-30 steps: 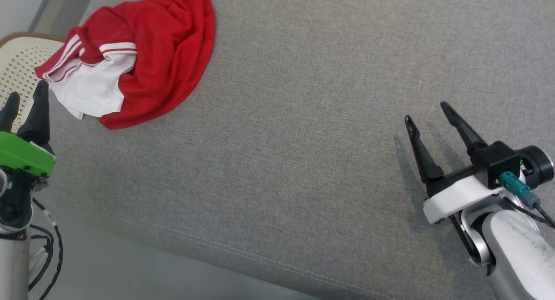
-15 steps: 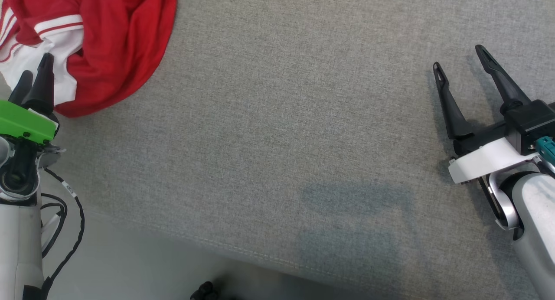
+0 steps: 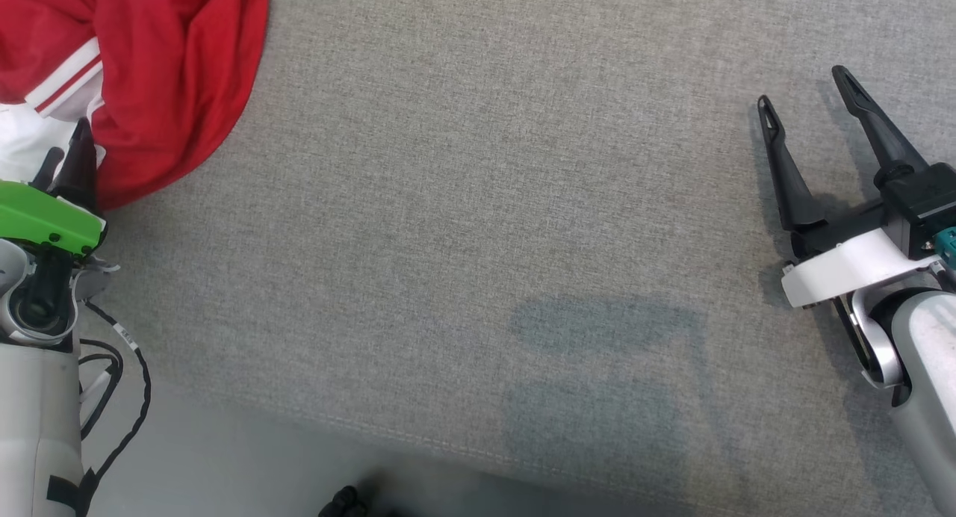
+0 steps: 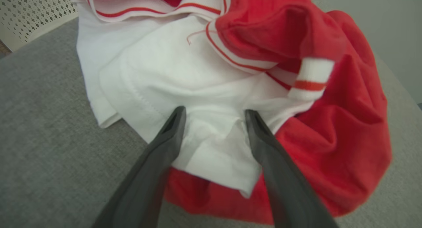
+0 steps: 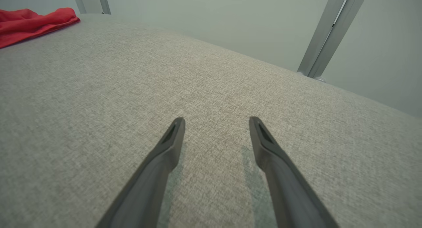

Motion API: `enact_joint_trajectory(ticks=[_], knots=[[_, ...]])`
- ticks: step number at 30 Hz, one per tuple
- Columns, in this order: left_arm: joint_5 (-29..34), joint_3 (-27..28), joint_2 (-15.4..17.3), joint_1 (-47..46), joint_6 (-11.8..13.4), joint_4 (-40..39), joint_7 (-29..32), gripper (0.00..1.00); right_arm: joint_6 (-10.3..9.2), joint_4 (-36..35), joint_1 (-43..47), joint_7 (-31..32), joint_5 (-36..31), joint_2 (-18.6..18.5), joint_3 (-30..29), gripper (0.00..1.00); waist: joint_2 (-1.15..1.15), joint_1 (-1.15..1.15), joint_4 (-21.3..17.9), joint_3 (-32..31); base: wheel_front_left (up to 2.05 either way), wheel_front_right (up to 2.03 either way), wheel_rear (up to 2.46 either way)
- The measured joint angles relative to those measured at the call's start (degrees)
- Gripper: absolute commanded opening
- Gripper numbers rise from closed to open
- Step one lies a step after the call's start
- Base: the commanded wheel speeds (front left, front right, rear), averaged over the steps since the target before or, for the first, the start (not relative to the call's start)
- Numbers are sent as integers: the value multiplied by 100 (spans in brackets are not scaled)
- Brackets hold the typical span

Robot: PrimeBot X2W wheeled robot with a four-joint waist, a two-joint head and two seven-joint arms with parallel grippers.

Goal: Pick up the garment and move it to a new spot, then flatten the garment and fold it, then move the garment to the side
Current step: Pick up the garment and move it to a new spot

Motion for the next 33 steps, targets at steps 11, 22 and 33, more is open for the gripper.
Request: enact_joint_trajectory(ticks=[11, 22, 33], knots=[[107, -174, 78, -417, -311, 76, -181, 0, -3, 64, 113, -10, 54, 41, -33, 100, 0, 0, -41, -221, 0, 0, 0], [404, -599, 414, -962, -393, -681, -222, 0, -45, 270, 124, -225, 157, 403, 137, 100, 0, 0, -69, -605, 0, 0, 0], [531, -1254, 597, -1193, -436, -1529, 210, 0, -44, 619, 128, -526, 405, 823, 290, 100, 0, -1, -320, -962, 0, 0, 0]])
